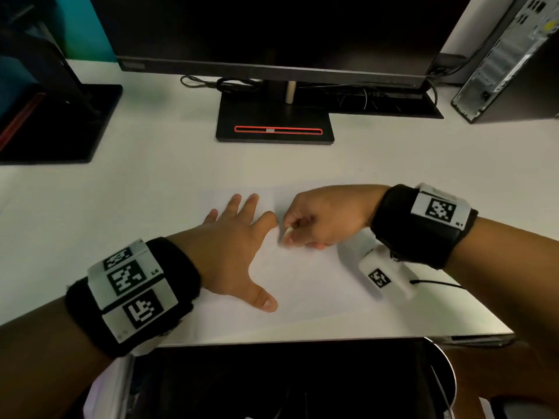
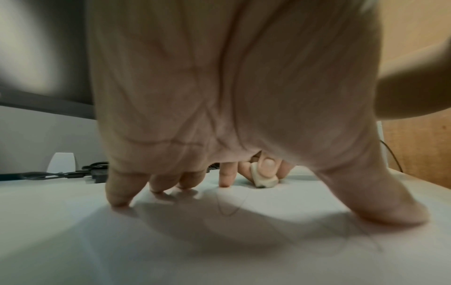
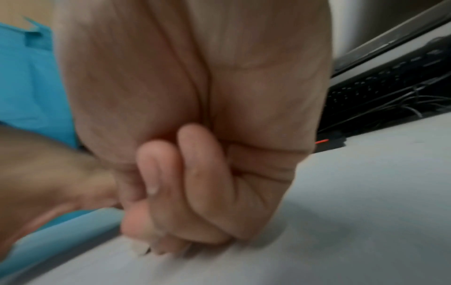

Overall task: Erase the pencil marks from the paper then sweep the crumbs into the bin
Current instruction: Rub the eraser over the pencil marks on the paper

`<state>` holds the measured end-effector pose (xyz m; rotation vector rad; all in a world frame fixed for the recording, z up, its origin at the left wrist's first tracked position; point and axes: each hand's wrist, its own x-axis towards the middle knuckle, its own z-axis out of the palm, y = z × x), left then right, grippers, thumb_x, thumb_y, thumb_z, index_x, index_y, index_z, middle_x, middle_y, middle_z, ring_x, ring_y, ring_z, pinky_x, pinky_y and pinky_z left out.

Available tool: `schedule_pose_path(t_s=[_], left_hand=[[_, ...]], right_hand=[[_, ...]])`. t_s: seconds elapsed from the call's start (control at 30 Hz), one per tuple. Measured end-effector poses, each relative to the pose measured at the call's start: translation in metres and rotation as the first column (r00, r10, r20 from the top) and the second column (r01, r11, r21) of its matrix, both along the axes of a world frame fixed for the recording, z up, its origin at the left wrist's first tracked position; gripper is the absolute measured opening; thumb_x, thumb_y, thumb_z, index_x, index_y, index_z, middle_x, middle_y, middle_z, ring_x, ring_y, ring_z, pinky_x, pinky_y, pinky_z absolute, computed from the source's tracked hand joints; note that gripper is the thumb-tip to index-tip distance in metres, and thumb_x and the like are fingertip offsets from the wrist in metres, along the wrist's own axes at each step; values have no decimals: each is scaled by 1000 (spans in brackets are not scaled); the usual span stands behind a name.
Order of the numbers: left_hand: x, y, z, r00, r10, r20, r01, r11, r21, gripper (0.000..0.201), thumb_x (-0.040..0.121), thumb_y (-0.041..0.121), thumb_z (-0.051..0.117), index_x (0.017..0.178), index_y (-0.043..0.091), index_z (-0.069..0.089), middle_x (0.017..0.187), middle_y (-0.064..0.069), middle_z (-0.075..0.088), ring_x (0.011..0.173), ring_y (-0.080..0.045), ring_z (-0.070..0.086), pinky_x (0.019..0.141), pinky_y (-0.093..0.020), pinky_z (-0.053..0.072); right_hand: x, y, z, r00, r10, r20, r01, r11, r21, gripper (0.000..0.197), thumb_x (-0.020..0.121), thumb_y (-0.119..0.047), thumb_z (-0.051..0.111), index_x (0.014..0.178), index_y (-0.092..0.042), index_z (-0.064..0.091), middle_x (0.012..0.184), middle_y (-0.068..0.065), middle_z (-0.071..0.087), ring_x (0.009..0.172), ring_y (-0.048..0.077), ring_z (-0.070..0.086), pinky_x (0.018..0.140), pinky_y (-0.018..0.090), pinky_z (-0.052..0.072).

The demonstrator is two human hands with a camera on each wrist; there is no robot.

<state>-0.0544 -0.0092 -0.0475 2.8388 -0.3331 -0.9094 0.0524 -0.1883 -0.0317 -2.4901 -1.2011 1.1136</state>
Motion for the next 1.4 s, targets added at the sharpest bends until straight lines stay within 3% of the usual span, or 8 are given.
schedule_pose_path(t_s=[0.13,0.27,0.4,0.6,0.7,0.9,1.03,1.4], left_hand=[[-1,-1,1,1000,0,3,0,1000,7,131,56,84,72,152,30,2,163,-2,-26,149,-29,-26,122,-56,3],[0,0,0,1000,-6,9,6,1000,-6,126,55,85,71,148,30,7,163,-3,-25,149,-30,-25,122,-57,4],[-1,1,0,1000,-2,6,2,1000,1,130,56,85,71,151,30,2,163,-3,-26,149,-29,-27,122,-56,2],[0,0,0,1000,-9,4,9,1000,14,130,56,86,70,151,28,3,163,-4,-26,149,-30,-26,122,-57,3],[-1,-1,2,1000,-4,4,4,1000,12,131,57,84,71,153,27,3,163,-5,-26,149,-30,-26,122,-55,1],[0,-1,1,1000,-8,2,8,1000,19,130,56,86,70,151,28,3,163,-4,-26,149,-30,-27,122,-57,3],[-1,-1,2,1000,-4,-3,4,1000,30,133,57,85,71,153,27,-1,163,-4,-27,149,-30,-27,122,-57,3],[0,-2,3,1000,-2,-17,2,999,37,133,57,85,70,154,28,-1,163,-5,-27,149,-30,-27,122,-56,2]], right_hand=[[15,0,5,986,-53,155,48,998,37,41,100,-44,54,75,-14,65,69,2,67,62,17,56,70,38,53],[0,6,-2,996,69,54,-69,998,8,38,99,-44,53,86,-13,69,74,8,70,62,17,58,71,39,56],[22,5,5,987,-61,151,59,998,16,41,100,-45,54,76,-14,66,77,10,72,62,18,57,71,39,56],[9,7,-2,996,-23,84,22,1000,12,40,101,-43,53,71,-17,63,65,1,63,58,18,53,64,35,51],[21,5,2,984,-120,135,118,993,26,43,100,-44,52,73,-12,65,70,10,67,59,20,54,66,37,53],[14,6,-1,992,-98,75,98,995,10,42,101,-41,51,70,-15,61,63,2,60,54,20,50,59,35,48],[23,9,2,968,-136,212,133,991,25,46,103,-43,47,75,-10,62,72,9,65,63,22,55,66,35,49],[25,23,-5,977,-116,176,112,993,35,43,104,-39,47,73,-12,61,70,7,61,63,21,52,63,32,47]])
